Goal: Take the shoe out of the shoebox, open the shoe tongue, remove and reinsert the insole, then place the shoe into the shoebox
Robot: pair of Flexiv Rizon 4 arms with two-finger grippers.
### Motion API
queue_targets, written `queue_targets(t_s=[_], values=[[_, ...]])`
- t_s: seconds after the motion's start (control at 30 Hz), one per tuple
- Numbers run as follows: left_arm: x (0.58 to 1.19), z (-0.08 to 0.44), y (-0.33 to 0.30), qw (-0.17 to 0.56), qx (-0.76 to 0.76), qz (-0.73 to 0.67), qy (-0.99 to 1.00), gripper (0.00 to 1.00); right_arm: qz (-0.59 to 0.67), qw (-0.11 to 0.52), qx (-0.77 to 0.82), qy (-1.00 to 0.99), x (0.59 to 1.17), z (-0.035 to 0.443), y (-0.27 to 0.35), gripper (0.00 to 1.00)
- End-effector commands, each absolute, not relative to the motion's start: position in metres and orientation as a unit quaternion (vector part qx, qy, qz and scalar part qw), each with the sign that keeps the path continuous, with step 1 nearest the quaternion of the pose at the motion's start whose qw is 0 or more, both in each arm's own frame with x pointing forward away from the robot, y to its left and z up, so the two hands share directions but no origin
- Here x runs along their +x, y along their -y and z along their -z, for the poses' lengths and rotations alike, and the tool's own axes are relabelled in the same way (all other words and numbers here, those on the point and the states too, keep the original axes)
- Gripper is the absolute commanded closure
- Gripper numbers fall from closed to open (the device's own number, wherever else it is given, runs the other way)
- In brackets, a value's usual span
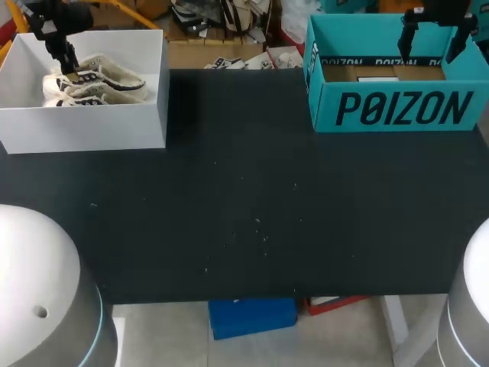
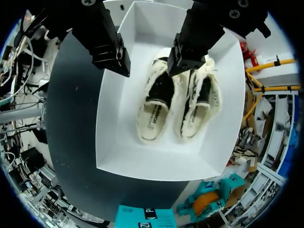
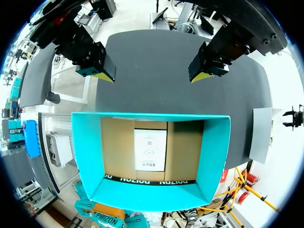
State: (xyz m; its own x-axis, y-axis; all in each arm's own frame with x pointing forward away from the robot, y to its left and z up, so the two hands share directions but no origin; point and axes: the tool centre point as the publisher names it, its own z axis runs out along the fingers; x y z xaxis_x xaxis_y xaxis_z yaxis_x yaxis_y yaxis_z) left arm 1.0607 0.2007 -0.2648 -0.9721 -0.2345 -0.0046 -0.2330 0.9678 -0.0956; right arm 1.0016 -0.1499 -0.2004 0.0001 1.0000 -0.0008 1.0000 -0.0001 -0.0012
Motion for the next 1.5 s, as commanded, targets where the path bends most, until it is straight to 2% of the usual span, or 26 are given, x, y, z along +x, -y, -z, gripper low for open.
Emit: queue_targets(t_s=[0.03,0.23,0.77,0.87,0.93,0.97,1.17,1.5], values=[[1.08,0.28,-0.199,0.002,-0.114,0.042,-0.993,0.5,-0.001,0.0,-0.707,0.707,1.001,0.2,0.15,0.0],[1.095,0.303,-0.201,0.008,-0.105,0.025,-0.994,0.48,-0.001,0.0,-0.707,0.707,1.001,0.2,0.15,0.0],[1.123,0.354,-0.196,-0.017,-0.094,0.012,-0.995,0.53,-0.001,0.0,-0.707,0.707,1.001,0.2,0.15,0.0],[1.128,0.362,-0.196,-0.02,-0.091,0.01,-0.996,0.56,-0.001,0.0,-0.707,0.707,1.001,0.2,0.15,0.0],[1.129,0.365,-0.197,-0.023,-0.088,0.01,-0.996,0.64,-0.001,0.0,-0.707,0.707,1.001,0.2,0.15,0.0],[1.13,0.367,-0.197,-0.023,-0.085,0.009,-0.996,0.65,-0.001,0.0,-0.707,0.707,1.001,0.2,0.15,0.0],[1.13,0.381,-0.198,-0.025,-0.074,0.003,-0.997,0.61,-0.001,0.0,-0.707,0.707,1.001,0.2,0.15,0.0],[1.13,0.397,-0.2,-0.03,-0.064,-0.004,-0.998,0.62,-0.001,0.0,-0.707,0.707,1.001,0.2,0.15,0.0]])
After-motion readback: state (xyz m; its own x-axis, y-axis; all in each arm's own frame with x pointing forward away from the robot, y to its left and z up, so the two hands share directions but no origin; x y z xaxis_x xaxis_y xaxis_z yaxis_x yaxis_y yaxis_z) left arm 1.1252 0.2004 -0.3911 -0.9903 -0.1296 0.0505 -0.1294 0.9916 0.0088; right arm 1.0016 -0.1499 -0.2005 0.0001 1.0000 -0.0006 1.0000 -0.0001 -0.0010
